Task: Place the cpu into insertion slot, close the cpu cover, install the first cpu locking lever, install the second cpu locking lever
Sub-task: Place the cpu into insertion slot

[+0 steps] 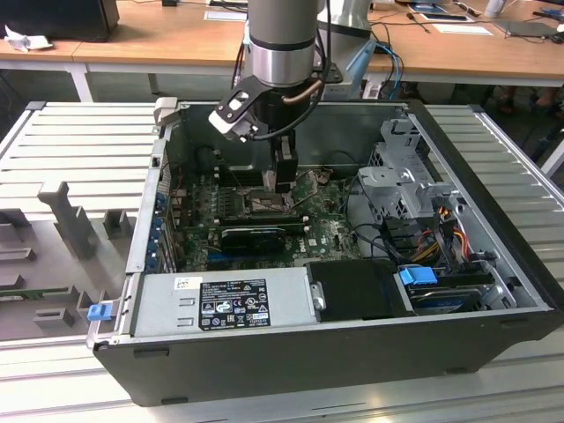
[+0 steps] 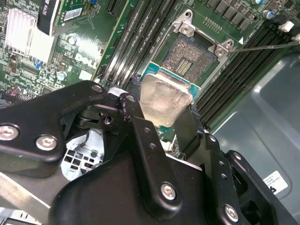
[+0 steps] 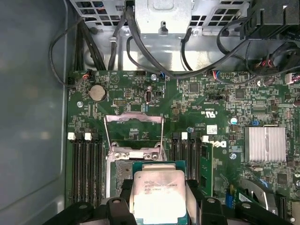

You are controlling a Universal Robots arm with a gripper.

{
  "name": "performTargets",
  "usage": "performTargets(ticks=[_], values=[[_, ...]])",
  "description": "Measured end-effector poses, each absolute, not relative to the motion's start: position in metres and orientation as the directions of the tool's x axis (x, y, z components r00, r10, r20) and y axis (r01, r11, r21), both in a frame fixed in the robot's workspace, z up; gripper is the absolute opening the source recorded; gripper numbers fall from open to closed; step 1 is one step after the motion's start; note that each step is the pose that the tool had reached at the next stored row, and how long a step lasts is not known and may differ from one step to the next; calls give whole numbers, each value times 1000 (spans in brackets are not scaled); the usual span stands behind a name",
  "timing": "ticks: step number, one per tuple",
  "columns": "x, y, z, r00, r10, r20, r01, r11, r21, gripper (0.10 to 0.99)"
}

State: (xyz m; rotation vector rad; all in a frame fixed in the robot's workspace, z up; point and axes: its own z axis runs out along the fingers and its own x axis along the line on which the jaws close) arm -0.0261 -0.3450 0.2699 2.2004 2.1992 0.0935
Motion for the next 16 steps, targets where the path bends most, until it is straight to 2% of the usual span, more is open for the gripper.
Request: performTargets(ticks=[16], values=[[-37, -330, 236, 7, 1000, 23, 998, -8, 64, 529]])
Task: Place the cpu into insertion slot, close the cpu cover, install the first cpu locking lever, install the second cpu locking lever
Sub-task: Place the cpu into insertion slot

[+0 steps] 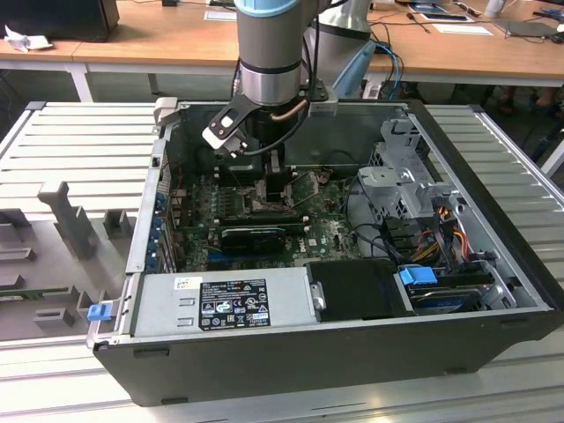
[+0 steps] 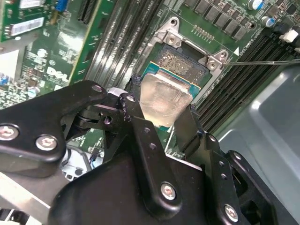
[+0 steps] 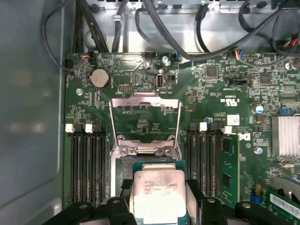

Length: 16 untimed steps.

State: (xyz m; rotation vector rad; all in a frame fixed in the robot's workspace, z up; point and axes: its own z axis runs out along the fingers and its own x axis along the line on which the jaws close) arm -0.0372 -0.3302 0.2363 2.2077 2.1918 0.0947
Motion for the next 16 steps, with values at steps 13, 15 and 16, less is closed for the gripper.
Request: performTargets(ticks=[13, 15, 16], values=[[-44, -321, 213, 43, 999, 23, 997, -44, 64, 529], [-44, -320, 211, 43, 999, 23, 997, -44, 64, 529], [-43, -320, 210, 42, 999, 23, 997, -44, 64, 529]])
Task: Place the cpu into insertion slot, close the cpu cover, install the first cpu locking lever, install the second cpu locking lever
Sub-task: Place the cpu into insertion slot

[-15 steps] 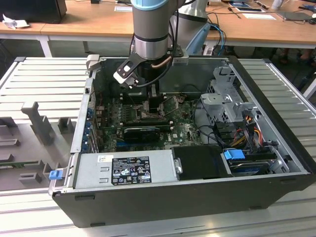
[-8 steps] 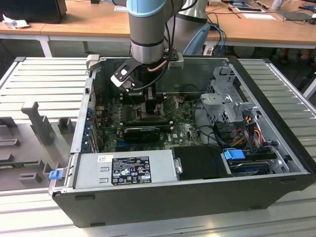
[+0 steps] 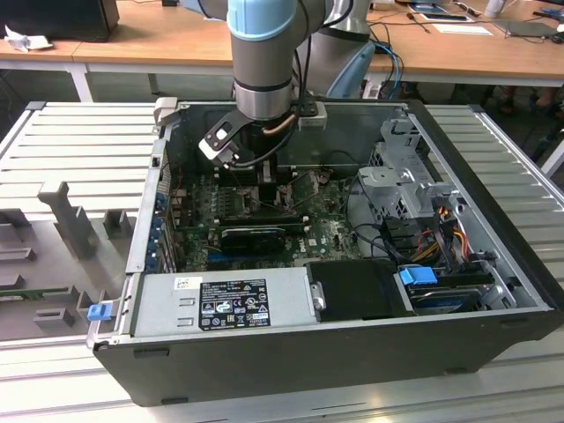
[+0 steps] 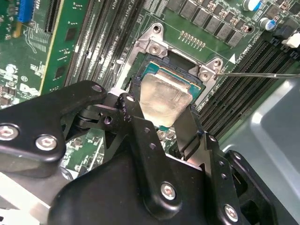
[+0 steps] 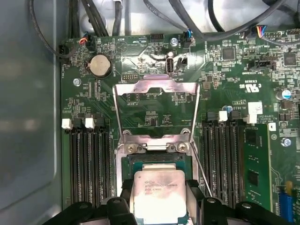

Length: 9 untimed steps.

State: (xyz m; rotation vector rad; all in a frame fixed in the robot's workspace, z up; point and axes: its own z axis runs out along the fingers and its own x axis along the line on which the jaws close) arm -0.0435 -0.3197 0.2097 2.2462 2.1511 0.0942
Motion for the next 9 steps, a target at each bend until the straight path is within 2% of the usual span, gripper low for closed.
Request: performTargets(ticks=[9], values=[[-43, -319, 203, 43, 999, 23, 997, -44, 64, 529]])
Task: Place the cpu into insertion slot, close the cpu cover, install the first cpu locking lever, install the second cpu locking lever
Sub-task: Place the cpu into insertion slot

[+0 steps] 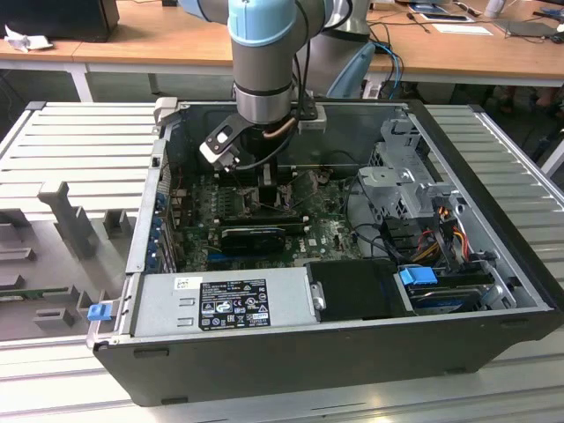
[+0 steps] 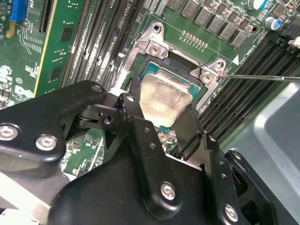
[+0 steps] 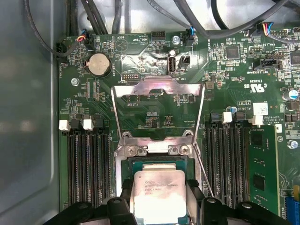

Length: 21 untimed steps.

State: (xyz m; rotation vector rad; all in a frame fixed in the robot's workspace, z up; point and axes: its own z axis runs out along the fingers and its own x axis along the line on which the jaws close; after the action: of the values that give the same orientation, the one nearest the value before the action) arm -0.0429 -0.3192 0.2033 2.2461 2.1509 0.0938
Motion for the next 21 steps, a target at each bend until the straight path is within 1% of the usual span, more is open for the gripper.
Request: performTargets(ticks=[9, 11, 12, 19, 21], values=[[-43, -319, 201, 43, 999, 22, 997, -44, 63, 529], [-43, -319, 200, 43, 999, 22, 997, -44, 63, 545], [-43, -319, 200, 43, 999, 23, 997, -44, 64, 608], [-43, -319, 210, 43, 999, 23, 997, -44, 64, 608], [-43, -319, 212, 43, 999, 23, 997, -44, 63, 592]])
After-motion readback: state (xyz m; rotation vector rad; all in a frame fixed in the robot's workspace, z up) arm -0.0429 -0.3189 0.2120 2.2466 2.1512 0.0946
